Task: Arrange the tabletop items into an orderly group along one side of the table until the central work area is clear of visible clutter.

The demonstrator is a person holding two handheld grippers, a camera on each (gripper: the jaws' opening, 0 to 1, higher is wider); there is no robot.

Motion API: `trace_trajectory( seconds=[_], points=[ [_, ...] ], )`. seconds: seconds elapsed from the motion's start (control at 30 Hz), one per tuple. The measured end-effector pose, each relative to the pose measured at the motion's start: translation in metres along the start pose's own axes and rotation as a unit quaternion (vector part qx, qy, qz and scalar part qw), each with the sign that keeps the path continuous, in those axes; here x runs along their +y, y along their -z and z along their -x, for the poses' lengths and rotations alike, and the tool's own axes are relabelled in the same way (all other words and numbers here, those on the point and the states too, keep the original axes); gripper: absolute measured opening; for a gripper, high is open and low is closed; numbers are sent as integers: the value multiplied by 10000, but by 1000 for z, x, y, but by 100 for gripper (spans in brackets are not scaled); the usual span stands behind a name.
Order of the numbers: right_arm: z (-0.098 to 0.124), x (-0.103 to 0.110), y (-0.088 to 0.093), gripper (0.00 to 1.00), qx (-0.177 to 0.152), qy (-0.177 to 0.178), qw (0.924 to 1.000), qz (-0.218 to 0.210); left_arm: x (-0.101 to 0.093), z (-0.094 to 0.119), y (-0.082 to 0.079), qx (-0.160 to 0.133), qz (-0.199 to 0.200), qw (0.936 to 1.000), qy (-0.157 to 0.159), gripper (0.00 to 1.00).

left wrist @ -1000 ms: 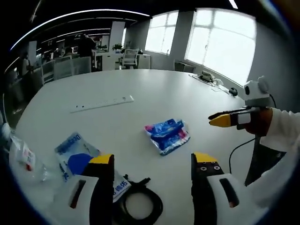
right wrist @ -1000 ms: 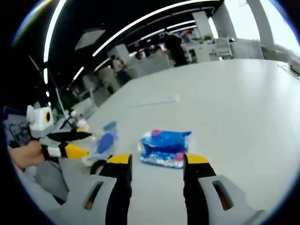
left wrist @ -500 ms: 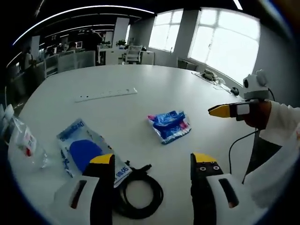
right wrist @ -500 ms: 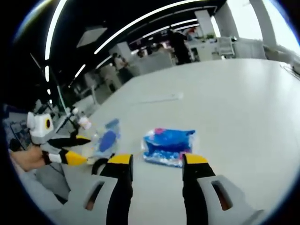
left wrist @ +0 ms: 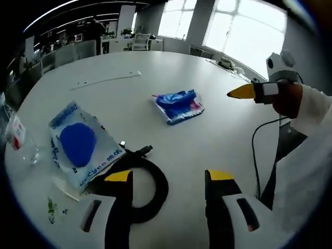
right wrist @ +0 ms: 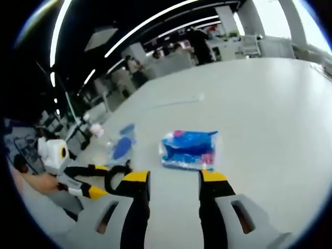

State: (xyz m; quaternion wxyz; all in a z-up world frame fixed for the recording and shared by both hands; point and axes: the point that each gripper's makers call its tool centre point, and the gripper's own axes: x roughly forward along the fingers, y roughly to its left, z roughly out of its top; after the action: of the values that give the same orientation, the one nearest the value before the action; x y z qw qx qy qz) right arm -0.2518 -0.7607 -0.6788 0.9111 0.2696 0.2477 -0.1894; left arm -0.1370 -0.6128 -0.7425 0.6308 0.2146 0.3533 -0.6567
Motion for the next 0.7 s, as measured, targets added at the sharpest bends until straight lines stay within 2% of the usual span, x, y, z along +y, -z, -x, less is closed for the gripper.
trace_trajectory(
  seconds=[0.1,0.2,0.27,0.37,0.5,0.6,0.63,0.67,0.7],
  points=[
    [2,2,6,33,38,-13,10000,-47,2,-4,12,158,-126,9998,-25,49],
    [2,3,8,33,80,-25,9999,-66,3,-7,17,189,-37,9998,3,44],
    [3,4,9,33,106,-33,9999,-81,5,-9,20,225,58,9997,-21,37],
    [2,6,10,32,121,-54,9999,-92,11,-13,26,359,-103,9992,-127,30],
    [-1,9,10,31,144,-86,9998,-81,15,-13,25,390,-379,9983,-216,19],
    [-1,11,10,31,146,-104,9998,-77,14,-13,24,408,-354,9985,-128,10],
    [-1,11,11,31,155,-108,9998,-75,7,-12,28,528,-231,9983,37,8],
    [-1,11,12,31,163,-109,9998,-73,9,-12,27,467,-299,9984,-90,8],
    [-1,12,13,31,179,-103,9998,-78,8,-11,28,493,-352,9981,-88,7]
  ],
)
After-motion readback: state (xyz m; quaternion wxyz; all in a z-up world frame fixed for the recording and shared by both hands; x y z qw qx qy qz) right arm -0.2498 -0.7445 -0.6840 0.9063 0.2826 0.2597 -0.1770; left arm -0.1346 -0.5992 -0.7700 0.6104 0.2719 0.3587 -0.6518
